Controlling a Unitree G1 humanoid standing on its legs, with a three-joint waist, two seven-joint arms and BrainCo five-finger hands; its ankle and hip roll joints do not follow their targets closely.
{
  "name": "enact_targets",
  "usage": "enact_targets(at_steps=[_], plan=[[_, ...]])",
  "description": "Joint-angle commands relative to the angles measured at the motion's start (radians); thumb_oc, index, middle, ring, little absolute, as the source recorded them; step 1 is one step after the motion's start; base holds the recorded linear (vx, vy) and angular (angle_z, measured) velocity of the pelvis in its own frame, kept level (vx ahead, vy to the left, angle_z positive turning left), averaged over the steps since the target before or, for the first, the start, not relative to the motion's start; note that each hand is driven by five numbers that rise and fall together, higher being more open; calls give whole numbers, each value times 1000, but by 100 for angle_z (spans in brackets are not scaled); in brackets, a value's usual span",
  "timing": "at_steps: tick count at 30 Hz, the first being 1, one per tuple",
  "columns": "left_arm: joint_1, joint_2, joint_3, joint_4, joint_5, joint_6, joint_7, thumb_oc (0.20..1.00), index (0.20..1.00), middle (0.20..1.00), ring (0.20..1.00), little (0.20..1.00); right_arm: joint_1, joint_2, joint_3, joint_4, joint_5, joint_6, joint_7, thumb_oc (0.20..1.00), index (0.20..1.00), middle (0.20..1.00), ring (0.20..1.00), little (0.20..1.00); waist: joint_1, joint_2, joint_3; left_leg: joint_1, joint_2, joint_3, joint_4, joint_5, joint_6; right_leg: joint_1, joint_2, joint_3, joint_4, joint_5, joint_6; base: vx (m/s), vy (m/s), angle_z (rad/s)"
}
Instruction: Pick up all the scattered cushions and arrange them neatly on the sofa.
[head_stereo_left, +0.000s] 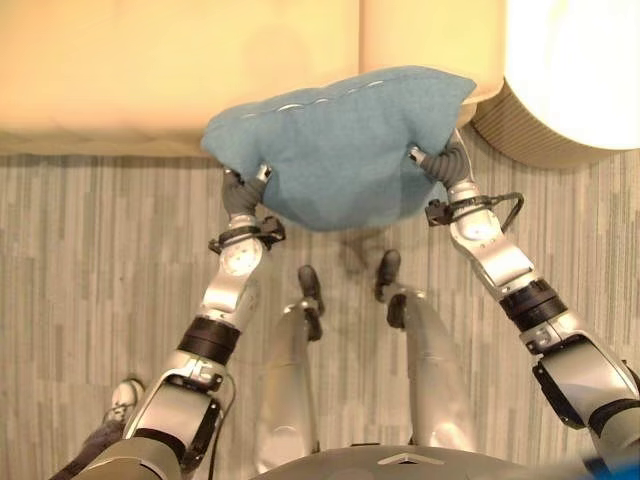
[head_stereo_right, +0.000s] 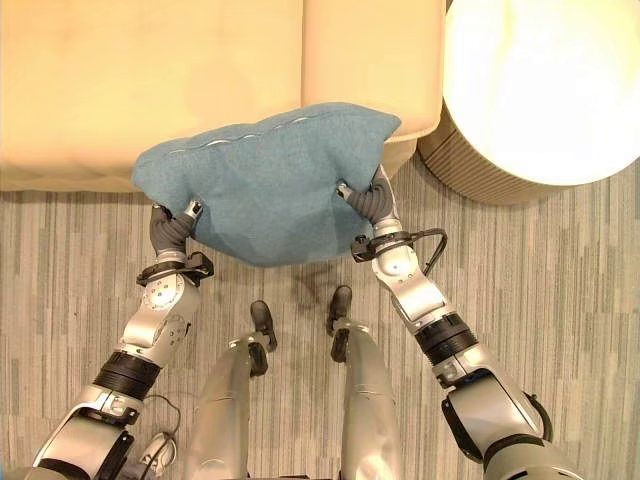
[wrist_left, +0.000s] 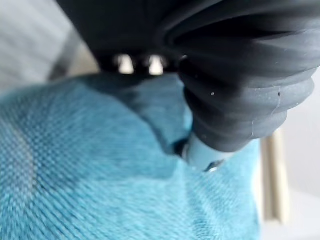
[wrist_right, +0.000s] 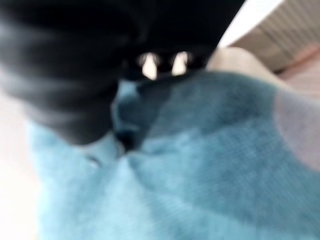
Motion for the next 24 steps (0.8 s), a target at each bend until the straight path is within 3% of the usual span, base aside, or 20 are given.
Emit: enact_targets(at_steps=[1, 2, 4, 5, 7, 10, 14, 15, 19, 21, 22, 23, 24], plan=[[154, -59, -44, -107, 70, -42, -131, 200, 200, 200, 200, 200, 194, 79, 1, -151, 36, -115, 106, 200, 200, 200, 200, 200, 1, 13, -60, 293, 48, 4, -237, 153, -76, 366, 7, -44, -231, 31, 105, 32, -31, 47], [155, -59, -44, -108, 71, -42, -131, 200, 200, 200, 200, 200, 195, 79, 1, -152, 36, -115, 106, 200, 200, 200, 200, 200, 1, 13, -53, 303, 47, 4, -241, 155, -77, 377, 8, -45, -236, 32, 105, 12, 8, 75], [198, -67, -47, -99, 76, -34, -160, 200, 200, 200, 200, 200, 253, 76, -4, -164, 18, -108, 122, 200, 200, 200, 200, 200, -14, 16, -78, 423, 65, 107, -258, 141, -97, 502, -7, -91, -275, 15, 119, 131, 35, 76], [200, -67, -47, -100, 76, -34, -160, 200, 200, 200, 200, 200, 255, 76, -4, -165, 18, -108, 122, 200, 200, 200, 200, 200, -13, 16, -75, 428, 65, 108, -259, 140, -98, 507, -6, -91, -276, 15, 119, 150, 70, 50], [228, -67, -45, -99, 91, -24, -177, 200, 200, 200, 200, 200, 290, 73, -7, -180, 7, -100, 138, 200, 200, 200, 200, 200, -24, 20, -100, 512, 81, 206, -293, 149, -98, 589, -13, -125, -317, 20, 123, 129, 122, 48], [280, -67, -42, -113, 84, -11, -189, 200, 200, 200, 200, 200, 324, 78, 10, -181, -4, -78, 171, 200, 200, 200, 200, 200, -6, 6, -151, 630, 37, 186, -385, 142, -84, 718, -14, -138, -408, 52, 152, 216, 180, 48], [301, -57, -44, -129, 135, 8, -185, 200, 200, 200, 200, 200, 347, 94, 5, -174, -1, -70, 185, 200, 200, 200, 200, 200, 1, -9, -176, 695, 8, 198, -439, 140, -72, 764, -33, -144, -415, 71, 177, 121, 180, 14], [305, -51, -39, -135, 155, 11, -178, 200, 200, 200, 200, 200, 347, 100, 5, -173, 3, -67, 190, 200, 200, 200, 200, 200, 8, -17, -183, 711, -12, 205, -452, 147, -48, 766, -47, -146, -397, 89, 179, 45, 191, 11], [304, -47, -42, -161, 169, 6, -165, 200, 200, 200, 200, 200, 343, 109, 5, -185, -4, -66, 188, 200, 200, 200, 200, 200, 13, -24, -185, 750, -46, 198, -474, 122, -26, 759, -83, -129, -299, 90, 206, 69, 195, 7], [295, -39, -54, -159, 182, 2, -165, 200, 200, 200, 200, 200, 340, 106, -2, -189, 3, -69, 188, 200, 200, 200, 200, 200, -7, -27, -180, 756, -63, 170, -475, 117, -21, 730, -36, -43, -260, 82, 208, 37, 97, 18], [295, -39, -54, -159, 182, 2, -165, 200, 200, 200, 200, 200, 340, 106, -2, -189, 3, -69, 188, 200, 200, 200, 200, 200, -7, -27, -181, 755, -63, 171, -475, 117, -21, 729, -37, -43, -258, 82, 208, 58, 98, 40], [292, -42, -66, -150, 163, -4, -173, 200, 200, 200, 200, 200, 337, 98, -7, -192, 8, -71, 185, 200, 200, 200, 200, 200, -23, -27, -184, 763, -86, 141, -483, 111, -17, 699, 29, 24, -259, 61, 194, 84, 85, 51], [291, -44, -67, -145, 160, -5, -182, 200, 200, 200, 200, 200, 336, 94, -9, -192, 12, -71, 187, 200, 200, 200, 200, 200, -22, -28, -193, 763, -100, 133, -487, 111, -15, 695, 46, 27, -290, 69, 184, 86, 84, 50]])
